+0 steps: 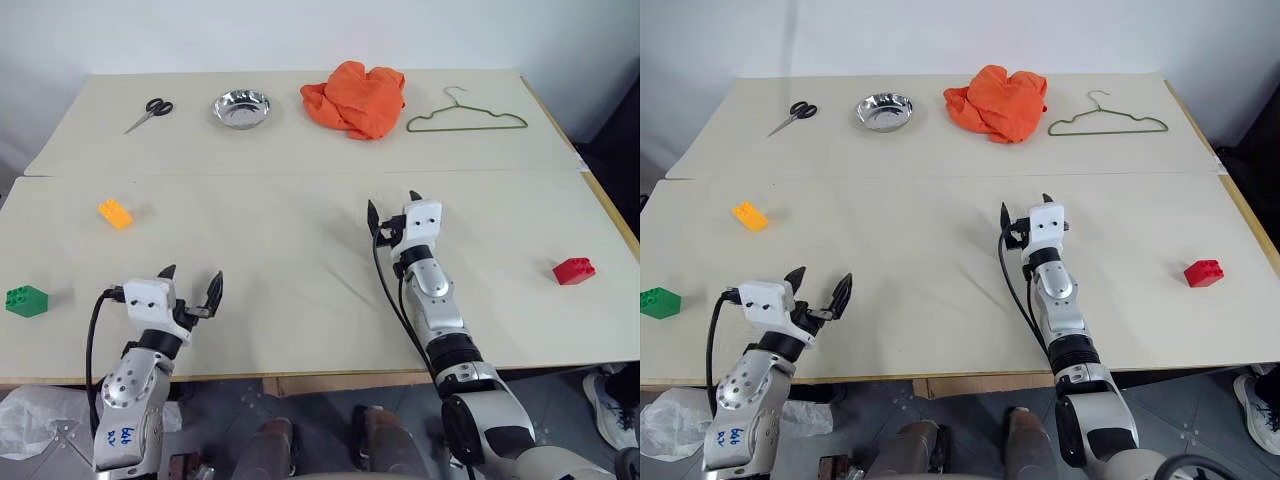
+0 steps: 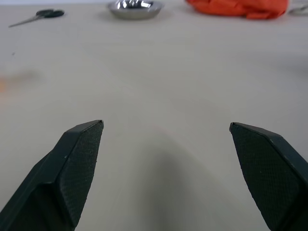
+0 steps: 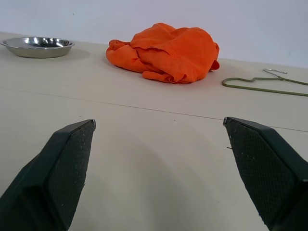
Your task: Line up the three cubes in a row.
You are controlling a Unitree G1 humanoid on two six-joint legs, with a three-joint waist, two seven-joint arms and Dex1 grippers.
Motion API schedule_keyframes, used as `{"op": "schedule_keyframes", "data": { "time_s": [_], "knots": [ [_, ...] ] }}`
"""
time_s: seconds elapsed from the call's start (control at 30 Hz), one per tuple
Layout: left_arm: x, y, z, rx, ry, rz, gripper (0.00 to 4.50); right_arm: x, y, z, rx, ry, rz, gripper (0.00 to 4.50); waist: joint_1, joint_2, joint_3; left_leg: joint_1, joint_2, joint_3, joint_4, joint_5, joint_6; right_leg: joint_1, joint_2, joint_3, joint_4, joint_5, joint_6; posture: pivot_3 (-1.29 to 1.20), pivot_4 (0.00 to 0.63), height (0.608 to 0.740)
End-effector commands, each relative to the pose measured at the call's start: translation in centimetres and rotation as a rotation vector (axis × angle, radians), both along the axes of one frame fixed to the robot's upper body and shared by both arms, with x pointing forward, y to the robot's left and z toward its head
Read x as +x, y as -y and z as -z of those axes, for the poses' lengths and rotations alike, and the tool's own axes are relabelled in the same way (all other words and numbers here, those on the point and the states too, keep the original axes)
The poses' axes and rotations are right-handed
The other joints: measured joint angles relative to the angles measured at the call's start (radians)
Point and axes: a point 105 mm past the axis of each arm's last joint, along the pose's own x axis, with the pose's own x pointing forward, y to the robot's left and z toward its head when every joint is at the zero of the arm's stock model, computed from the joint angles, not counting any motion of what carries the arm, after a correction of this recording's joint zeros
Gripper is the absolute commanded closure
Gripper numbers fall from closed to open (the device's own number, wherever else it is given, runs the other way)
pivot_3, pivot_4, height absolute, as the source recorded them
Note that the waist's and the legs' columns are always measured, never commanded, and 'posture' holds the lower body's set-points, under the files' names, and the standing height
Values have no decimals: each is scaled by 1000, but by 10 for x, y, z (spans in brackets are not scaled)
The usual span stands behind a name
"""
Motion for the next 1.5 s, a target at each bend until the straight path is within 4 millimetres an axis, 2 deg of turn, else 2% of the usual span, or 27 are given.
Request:
{"op": "schedule_keyframes", "data": {
  "time_s": [0.03,0.1,0.17,0.2,0.27,0.3,0.4,0.47,0.53,0.63,0.7,0.83,0.9,1.07,1.17,1.27,1.5],
  "knots": [
    [4,-1,-23,-53,83,0,30,-5,4,-15,13,70,13,0,2,0,0,0,0,0,0,0,0,0,0,0,0,0,0,0,150,740],
    [10,3,-27,-50,97,36,30,-7,8,-17,16,72,14,0,6,0,0,0,0,-1,0,0,0,0,0,-1,0,0,0,0,150,740],
    [22,27,-33,-5,112,233,30,-23,22,-28,-5,113,-11,0,19,0,0,0,-1,-1,1,0,0,1,0,-1,0,0,0,0,150,740],
    [26,42,-36,7,120,368,30,-39,31,-38,-44,165,-43,0,23,1,0,-1,-1,-2,1,0,0,1,0,-1,0,0,0,0,150,740],
    [29,60,-39,52,129,534,30,-66,41,-49,-93,213,-97,0,32,3,0,-1,-3,-4,0,0,0,1,1,-2,-1,0,0,0,150,740],
    [32,73,-44,69,150,640,30,-85,55,-53,-88,220,-102,0,31,3,0,-1,-3,-3,0,-1,1,1,1,-1,-2,0,0,0,150,740],
    [36,92,-46,188,160,836,30,-124,85,-57,-92,196,-84,0,41,4,0,-1,-4,-3,0,-2,3,2,1,-2,-4,0,1,0,150,740],
    [38,99,-47,249,173,947,30,-147,103,-48,-174,130,-53,0,41,4,0,-1,-4,-2,-1,-2,3,2,1,-2,-5,0,1,0,150,740],
    [45,102,-48,267,176,989,30,-165,128,-36,-199,63,31,0,42,4,0,0,-3,0,-2,-2,3,2,1,-2,-5,0,1,0,150,740],
    [49,115,-52,250,156,1093,30,-199,178,-15,-188,-31,227,0,42,4,0,1,-2,1,-1,-2,3,3,2,-1,-5,1,1,0,150,740],
    [48,122,-49,277,121,1157,30,-221,203,0,-201,-98,324,0,46,4,0,1,-2,1,-1,-2,3,3,2,-1,-5,1,1,0,150,740],
    [44,130,-45,279,108,1203,30,-244,237,23,-138,-184,450,0,44,4,0,1,-2,1,-1,-2,4,4,1,0,-5,1,2,0,150,740],
    [41,131,-43,280,103,1208,30,-242,242,25,-132,-189,465,0,39,4,0,2,-2,2,-1,-2,4,4,-1,1,-7,1,2,0,150,740],
    [40,129,-41,287,104,1185,30,-225,245,7,-90,-112,471,0,30,5,0,2,0,1,-1,-1,2,3,-1,1,-8,1,2,0,150,740],
    [31,128,-42,266,99,1194,30,-190,261,4,-85,-226,457,0,26,5,0,2,-1,1,0,-1,2,4,-2,1,-8,1,2,0,150,740],
    [26,122,-42,269,93,1159,30,-165,277,5,-107,-314,455,0,28,5,0,2,-2,3,1,-1,4,4,-3,3,-8,1,3,0,150,740],
    [20,120,-40,259,84,1125,30,-132,290,14,-54,-373,452,0,50,5,0,0,0,0,1,0,2,4,-2,-1,-8,1,2,0,150,740]
  ]
}}
